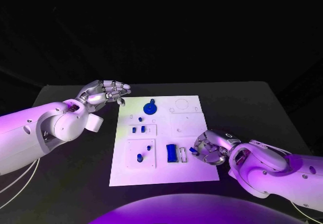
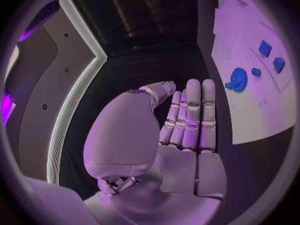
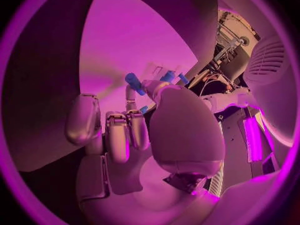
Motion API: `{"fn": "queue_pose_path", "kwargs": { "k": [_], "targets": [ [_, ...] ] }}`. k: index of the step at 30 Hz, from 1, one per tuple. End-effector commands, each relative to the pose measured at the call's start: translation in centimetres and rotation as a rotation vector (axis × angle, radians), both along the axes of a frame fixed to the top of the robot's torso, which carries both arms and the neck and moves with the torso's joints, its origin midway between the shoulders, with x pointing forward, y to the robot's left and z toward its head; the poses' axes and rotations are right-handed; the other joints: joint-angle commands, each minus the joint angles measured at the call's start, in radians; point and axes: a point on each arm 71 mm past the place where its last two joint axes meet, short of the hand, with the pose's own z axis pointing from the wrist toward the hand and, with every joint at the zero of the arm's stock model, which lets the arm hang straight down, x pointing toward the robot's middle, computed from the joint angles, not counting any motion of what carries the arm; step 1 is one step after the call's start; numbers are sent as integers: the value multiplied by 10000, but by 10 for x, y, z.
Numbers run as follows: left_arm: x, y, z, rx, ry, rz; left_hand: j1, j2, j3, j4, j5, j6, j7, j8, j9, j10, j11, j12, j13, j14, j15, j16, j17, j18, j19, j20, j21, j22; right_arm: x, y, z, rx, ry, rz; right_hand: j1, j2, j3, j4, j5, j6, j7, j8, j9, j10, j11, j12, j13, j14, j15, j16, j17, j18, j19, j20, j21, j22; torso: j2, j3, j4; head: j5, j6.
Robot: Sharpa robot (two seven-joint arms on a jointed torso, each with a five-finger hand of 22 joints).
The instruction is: Assemble the parts on the task board
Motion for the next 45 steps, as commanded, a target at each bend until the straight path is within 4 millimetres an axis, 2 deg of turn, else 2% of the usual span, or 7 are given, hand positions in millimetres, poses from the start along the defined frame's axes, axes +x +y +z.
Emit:
{"fn": "queue_pose_path", "kwargs": {
  "k": [1, 5, 12, 29, 31, 33, 45],
  "targets": [
    [-2, -5, 2, -188, -45, -304, 31, 8, 54, 23, 15, -72, 233, 58, -14, 7, -10, 60, -10, -27, 32, -37, -12, 136, 32, 2, 59, 11, 0, 4, 0, 571, 237, -204, -271, -70, 842, -855, -78, 111, -105, 63, 298, 718, -75, 11, 1936, 958, -53, 29, 2207, -183, 85, -44, -4, 1646, 6, -10, 2, 6, -33],
    [-3, -6, 2, -221, -82, -376, 31, 8, 54, 23, 15, -72, 233, 58, -14, 7, -10, 60, -10, -27, 32, -37, -12, 136, 32, 2, 59, 11, 0, 10, 0, 789, 336, -222, -567, -122, 681, -758, -81, 158, -121, 39, 293, 732, -88, 32, 1952, 961, -67, 34, 2221, -187, 93, -53, 26, 1651, 12, -14, -26, 37, -38],
    [-3, -6, 2, -223, -73, -410, 31, 8, 54, 23, 15, -72, 233, 58, -14, 7, -10, 60, -10, -27, 32, -37, -12, 136, 32, 2, 59, 11, 1, 17, -1, 837, 327, -74, -619, -117, 648, -744, -77, 181, -131, 36, 292, 740, -93, 53, 1966, 966, -70, 41, 2243, -187, 94, -56, 29, 1651, 7, 13, -24, 30, -33],
    [-3, -6, 2, -209, -6, -482, -39, -8, 62, 41, 18, -94, 239, 78, -25, -14, -1, 60, -20, -29, 45, -41, -14, 130, 4, 13, 74, 27, 4, 27, -12, 545, 866, 23, -1067, -38, 385, -516, -73, 355, -169, 31, 283, 759, -125, 87, 1995, 963, -96, 37, 2231, -181, 90, -76, -11, 1642, 16, 0, -11, 45, -81],
    [-3, -6, 2, -205, -1, -480, -39, -8, 62, 41, 18, -94, 239, 78, -25, -14, -1, 60, -20, -29, 45, -41, -14, 130, 4, 13, 74, 27, 4, 27, -13, 465, 921, -3, -1183, -52, 302, -451, -78, 418, -185, 43, 270, 780, -137, 153, 2037, 966, -104, 42, 2246, -188, 100, -82, 29, 1651, 17, 1, -18, 53, -81],
    [-4, -6, 2, -203, 5, -484, -39, -8, 62, 41, 18, -94, 239, 78, -25, -14, -1, 60, -20, -29, 45, -41, -14, 130, 4, 13, 74, 27, 5, 27, -14, 373, 952, -44, -1537, -224, -201, -398, -135, 576, -218, 90, 235, 810, -167, 234, 2092, 972, -131, 51, 2274, -195, 113, -104, 67, 1659, 13, 1, -20, 58, -81],
    [-4, -6, 1, -190, 59, -527, -39, -8, 62, 41, 18, -94, 239, 78, -25, -14, -1, 60, -20, -29, 45, -41, -14, 130, 4, 13, 74, 27, 5, 28, -16, 239, 1115, -97, -1833, -197, -892, -382, -131, 736, -270, 126, 153, 811, -205, 214, 2091, 971, -162, 50, 2272, -193, 115, -137, 55, 1657, 5, 1, -31, 46, -81]
  ]
}}
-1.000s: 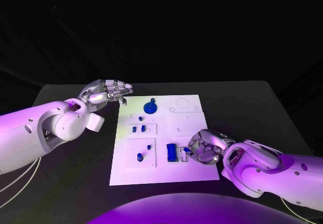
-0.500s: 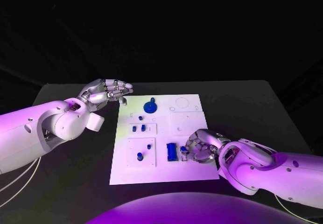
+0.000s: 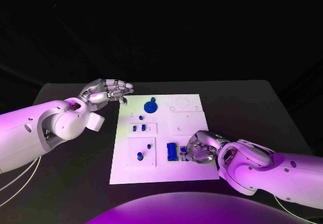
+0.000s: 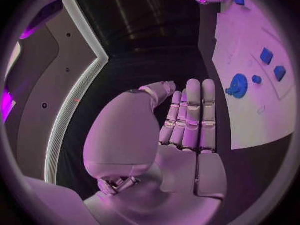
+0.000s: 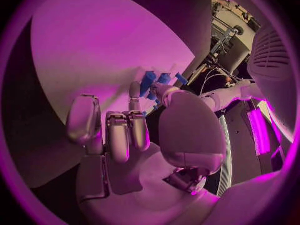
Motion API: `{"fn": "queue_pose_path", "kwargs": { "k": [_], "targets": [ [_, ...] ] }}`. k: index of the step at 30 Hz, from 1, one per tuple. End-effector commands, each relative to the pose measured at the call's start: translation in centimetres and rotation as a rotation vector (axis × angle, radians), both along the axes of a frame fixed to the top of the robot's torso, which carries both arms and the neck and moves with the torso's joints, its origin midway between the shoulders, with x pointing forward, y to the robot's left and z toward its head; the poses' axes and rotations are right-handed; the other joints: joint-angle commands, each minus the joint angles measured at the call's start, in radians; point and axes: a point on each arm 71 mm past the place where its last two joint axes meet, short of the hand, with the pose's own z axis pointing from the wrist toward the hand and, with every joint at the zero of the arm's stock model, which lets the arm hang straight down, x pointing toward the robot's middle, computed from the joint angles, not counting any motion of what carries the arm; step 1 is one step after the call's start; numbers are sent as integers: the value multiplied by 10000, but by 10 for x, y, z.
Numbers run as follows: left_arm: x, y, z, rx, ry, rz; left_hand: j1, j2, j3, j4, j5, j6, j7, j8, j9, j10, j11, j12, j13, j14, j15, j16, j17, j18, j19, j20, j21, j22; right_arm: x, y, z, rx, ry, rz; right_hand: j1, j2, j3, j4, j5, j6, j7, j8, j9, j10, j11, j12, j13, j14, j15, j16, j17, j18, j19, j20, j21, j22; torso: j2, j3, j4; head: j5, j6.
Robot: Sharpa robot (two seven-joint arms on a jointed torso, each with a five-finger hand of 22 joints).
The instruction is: Assemble the parts on the task board
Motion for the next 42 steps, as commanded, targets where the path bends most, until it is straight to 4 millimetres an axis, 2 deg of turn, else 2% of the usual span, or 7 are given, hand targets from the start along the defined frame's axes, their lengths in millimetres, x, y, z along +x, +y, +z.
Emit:
{"fn": "queue_pose_path", "kwargs": {
  "k": [1, 10, 16, 24, 30, 35, 42],
  "targets": [
    [-1, -3, 1, -93, 5, -214, -39, -8, 36, 9, 18, -60, 274, 43, -12, -13, -1, 63, -10, -29, 45, -41, -17, 131, 4, 13, 35, 9, -1, 0, -3, -229, 253, 74, -47, -22, -101, 6, -40, 14, 54, 15, -10, 823, -54, 13, 2091, 970, -94, 51, 2274, -193, 115, -66, 9, 1660, -8, -1, -8, -17, 1],
    [-1, -3, 0, -76, 45, -236, -68, -22, 39, 14, 21, -78, 276, 50, -19, -26, 1, 63, -14, -30, 49, -41, -17, 132, -9, 18, 35, 12, -2, 3, -3, -26, 343, -13, -102, 23, -222, 40, -37, 37, 48, 28, -22, 827, -62, 26, 2101, 969, -104, 50, 2271, -190, 111, -75, -10, 1657, -8, 6, 7, -21, 1],
    [-1, -2, 0, -58, 64, -233, -68, -22, 39, 14, 21, -78, 276, 50, -19, -26, 1, 63, -14, -30, 49, -41, -17, 132, -9, 18, 35, 12, -2, 4, -2, 122, 412, -60, -855, -8, -1173, 86, -56, 52, 36, 34, -102, 826, -70, 8, 2102, 969, -111, 48, 2267, -190, 108, -87, -33, 1653, -9, -3, 1, -10, 1],
    [-1, -3, 0, -43, 91, -247, -68, -22, 39, 14, 21, -78, 276, 50, -19, -26, 1, 63, -14, -30, 49, -41, -17, 132, -9, 18, 35, 12, -2, 4, -2, 217, 423, -55, -1110, 393, -2368, 104, 9, 51, 9, 72, -184, 833, -93, 12, 2119, 972, -132, 52, 2284, -191, 114, -103, -29, 1656, -6, -4, 5, -19, 1],
    [-1, -2, 0, -32, 113, -254, -68, -22, 39, 14, 21, -78, 276, 50, -19, -26, 1, 63, -14, -30, 49, -41, -17, 132, -9, 18, 35, 12, -3, 2, -1, 254, 408, -58, -1067, 919, -3603, 115, 41, 50, 6, 126, -272, 839, -93, 11, 2133, 975, -131, 55, 2294, -192, 121, -100, -23, 1659, -5, -1, 8, -4, 1],
    [-1, -2, -1, -22, 122, -255, -68, -22, 39, 14, 21, -78, 276, 50, -19, -26, 1, 63, -14, -30, 49, -41, -17, 132, -9, 18, 35, 12, -4, -1, 0, 247, 397, -59, -1077, 1020, -3773, 109, 47, 49, 7, 136, -286, 842, -94, 17, 2138, 976, -130, 57, 2302, -192, 122, -99, -23, 1660, -7, 4, 4, 7, 1],
    [0, -1, -1, -2, 132, -252, -68, -22, 39, 14, 21, -78, 276, 50, -19, -26, 1, 63, -14, -30, 49, -41, -17, 132, -9, 18, 35, 12, -9, -6, 3, 353, 486, 154, -217, 1073, -4004, 68, 45, -12, 11, 136, -356, 829, -91, -42, 2115, 971, -128, 48, 2276, -187, 113, -97, -63, 1652, -12, 10, -11, 28, 1]
  ]
}}
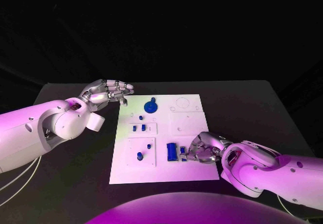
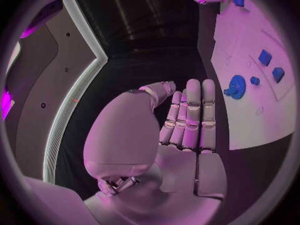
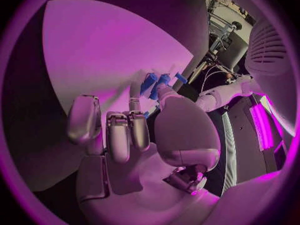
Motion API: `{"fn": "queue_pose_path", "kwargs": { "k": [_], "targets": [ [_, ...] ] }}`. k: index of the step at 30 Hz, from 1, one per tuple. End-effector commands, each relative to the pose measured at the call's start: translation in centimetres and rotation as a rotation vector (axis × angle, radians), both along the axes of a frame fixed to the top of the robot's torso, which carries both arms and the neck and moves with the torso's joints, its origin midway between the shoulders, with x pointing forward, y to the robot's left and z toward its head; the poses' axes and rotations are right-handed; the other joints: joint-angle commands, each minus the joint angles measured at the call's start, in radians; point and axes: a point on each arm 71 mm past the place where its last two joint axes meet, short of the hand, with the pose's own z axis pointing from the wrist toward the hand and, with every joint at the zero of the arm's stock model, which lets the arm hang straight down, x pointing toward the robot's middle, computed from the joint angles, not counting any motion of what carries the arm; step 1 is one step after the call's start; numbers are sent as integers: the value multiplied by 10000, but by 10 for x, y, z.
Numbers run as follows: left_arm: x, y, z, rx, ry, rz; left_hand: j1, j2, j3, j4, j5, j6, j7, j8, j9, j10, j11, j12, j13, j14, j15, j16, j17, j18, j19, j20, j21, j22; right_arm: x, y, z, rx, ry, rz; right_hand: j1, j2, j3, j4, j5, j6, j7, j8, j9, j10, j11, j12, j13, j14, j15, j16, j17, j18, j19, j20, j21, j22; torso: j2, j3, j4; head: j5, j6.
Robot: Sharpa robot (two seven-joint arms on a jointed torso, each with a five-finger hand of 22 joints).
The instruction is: Assemble the parts on the task board
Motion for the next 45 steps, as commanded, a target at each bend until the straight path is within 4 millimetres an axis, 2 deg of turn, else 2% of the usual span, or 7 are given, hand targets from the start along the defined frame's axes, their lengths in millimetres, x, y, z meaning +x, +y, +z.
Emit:
{"fn": "queue_pose_path", "kwargs": {
  "k": [1, 10, 17, 36, 39, 41, 45],
  "targets": [
    [-1, -2, 0, -67, -9, -185, -69, -22, 39, 14, 20, -78, 276, 54, -10, -26, 1, 64, -16, -30, 49, -41, -11, 132, -9, 18, 36, 16, -4, 2, 1, 170, 75, 408, 110, -4, -73, 6, 46, -17, 16, 27, -19, 806, -41, -40, 2110, 971, -56, 48, 2280, -188, 150, -62, -61, 1647, -8, 5, -12, -2, 2],
    [0, -1, 0, -27, 19, -177, -82, -13, 70, 7, 26, -101, 277, 72, -20, -45, 3, 65, -23, -33, 50, -42, -11, 136, -24, 23, 40, 22, -7, -2, 1, 197, 369, 620, 653, -68, -238, -10, 45, -50, 28, 14, -83, 798, -31, -72, 2099, 967, -48, 41, 2260, -183, 140, -56, -98, 1640, -6, 0, -1, 20, 2],
    [0, -1, -1, 11, 44, -169, -61, -1, 91, -12, 30, -102, 275, 79, -21, -45, 0, 68, -23, -35, 46, -42, -11, 139, -25, 21, 47, 26, -6, -3, 0, 161, 460, 645, 717, -68, -255, -9, 46, -55, 32, 11, -92, 801, -30, -61, 2105, 970, -46, 46, 2275, -186, 143, -54, -79, 1644, -2, -13, 8, 21, 2],
    [0, -1, -1, 15, 52, -182, -61, -1, 91, -12, 30, -102, 275, 79, -21, -45, 0, 68, -23, -35, 46, -42, -11, 139, -25, 21, 47, 26, 4, -6, -8, -62, 438, 458, 896, 187, -222, 12, 54, -43, 34, 9, -135, 811, -27, -22, 2128, 976, -43, 56, 2304, -191, 149, -50, -51, 1651, 7, 4, 8, 29, 2],
    [0, -2, -1, 9, 52, -195, -53, 2, 111, -31, 27, -108, 276, 92, -26, -49, 1, 72, -25, -35, 45, -42, -11, 140, -28, 20, 61, 35, 5, -5, -11, -236, 607, 564, 1483, 212, -104, -127, 63, -93, 19, -21, -186, 797, -40, -73, 2106, 964, -55, 35, 2245, -172, 122, -55, -168, 1627, 1, -2, 1, 36, 2],
    [0, -2, -1, 14, 58, -199, -48, 3, 116, -37, 28, -109, 275, 94, -26, -49, 0, 73, -26, -36, 44, -42, -11, 140, -28, 19, 63, 37, 6, -5, -13, -315, 684, 641, 1821, 169, -41, -117, 61, -99, 17, -38, -231, 796, -39, -73, 2108, 963, -54, 33, 2241, -171, 117, -57, -177, 1626, 1, 8, 8, 41, 2],
    [0, -1, -1, 34, 60, -175, -48, 3, 116, -37, 28, -109, 275, 94, -26, -49, 0, 73, -26, -36, 44, -42, -11, 140, -28, 19, 63, 37, 5, -4, -12, -299, 685, 677, 1927, 115, -37, -98, 58, -96, 21, -43, -250, 794, -39, -82, 2105, 962, -54, 31, 2236, -166, 109, -56, -215, 1618, -2, 11, -5, 54, 2]
  ]
}}
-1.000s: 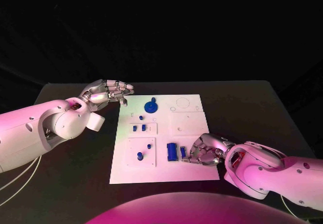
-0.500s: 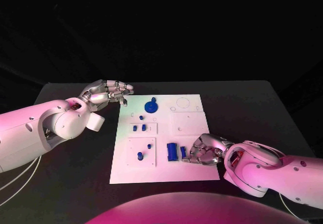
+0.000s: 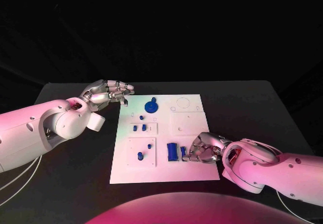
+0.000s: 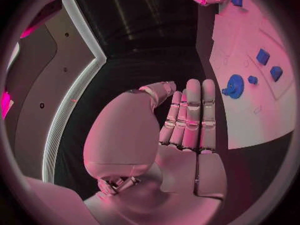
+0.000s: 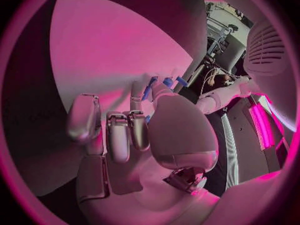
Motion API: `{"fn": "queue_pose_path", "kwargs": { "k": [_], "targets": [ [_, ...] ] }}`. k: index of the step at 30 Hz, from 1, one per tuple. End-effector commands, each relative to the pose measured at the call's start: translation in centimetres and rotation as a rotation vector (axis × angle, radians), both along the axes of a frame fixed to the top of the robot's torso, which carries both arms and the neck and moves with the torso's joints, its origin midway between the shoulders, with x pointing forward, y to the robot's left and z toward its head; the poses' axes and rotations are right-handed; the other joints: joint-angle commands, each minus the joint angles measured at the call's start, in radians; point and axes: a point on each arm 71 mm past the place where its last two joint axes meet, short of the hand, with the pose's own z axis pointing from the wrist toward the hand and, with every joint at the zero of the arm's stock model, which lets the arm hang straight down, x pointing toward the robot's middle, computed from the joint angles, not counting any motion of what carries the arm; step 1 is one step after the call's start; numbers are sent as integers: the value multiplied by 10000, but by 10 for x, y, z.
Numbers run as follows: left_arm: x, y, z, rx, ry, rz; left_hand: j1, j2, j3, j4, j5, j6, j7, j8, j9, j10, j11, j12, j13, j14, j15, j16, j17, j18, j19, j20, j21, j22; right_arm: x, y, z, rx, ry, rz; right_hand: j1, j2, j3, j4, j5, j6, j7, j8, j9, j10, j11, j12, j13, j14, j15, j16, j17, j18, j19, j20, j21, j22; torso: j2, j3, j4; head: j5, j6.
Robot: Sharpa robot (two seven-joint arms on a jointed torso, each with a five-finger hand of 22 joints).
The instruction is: Assemble the parts on the task board
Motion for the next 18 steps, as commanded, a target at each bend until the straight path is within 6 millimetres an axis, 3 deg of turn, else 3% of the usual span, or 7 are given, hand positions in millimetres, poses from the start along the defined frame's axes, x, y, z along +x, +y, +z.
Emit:
{"fn": "queue_pose_path", "kwargs": {
  "k": [1, 11, 18],
  "targets": [
    [0, -2, 0, -51, -32, -166, -48, 3, 63, 17, 28, -74, 310, 33, -9, -50, 0, 35, -15, -36, 44, -42, -13, 140, -28, 19, 64, 10, -4, 0, -4, -225, 307, 239, 105, -27, 50, 39, 60, -65, -8, -22, -12, 792, -37, -45, 2106, 962, -54, 30, 2226, -168, 112, -57, -44, 1627, -7, 6, -8, 10, 2],
    [0, -4, 1, -77, -51, -167, -39, -7, 76, -9, 24, -79, 312, 44, -13, -52, 2, 38, -17, -38, 43, -43, -14, 140, -31, 17, 79, 22, 1, -5, 17, 496, -316, -187, -614, -101, -492, 159, 42, -187, 107, -121, -149, 772, 57, -120, 2074, 948, 17, 3, 2154, -153, 85, -8, -176, 1600, -16, -16, -22, -6, 9],
    [1, -5, 1, -163, -157, 60, -115, -31, 65, 18, 6, -80, 318, 69, -18, -42, 10, 54, -16, -90, 63, -65, -21, 127, -85, 32, 65, 22, 24, -13, 47, 1994, -1832, -211, -74, 59, -635, 126, 60, -658, 297, -299, -229, 676, 226, -335, 1977, 885, 157, -112, 1852, -58, -81, 106, -857, 1459, -57, -44, 1, -47, 91]
  ]
}}
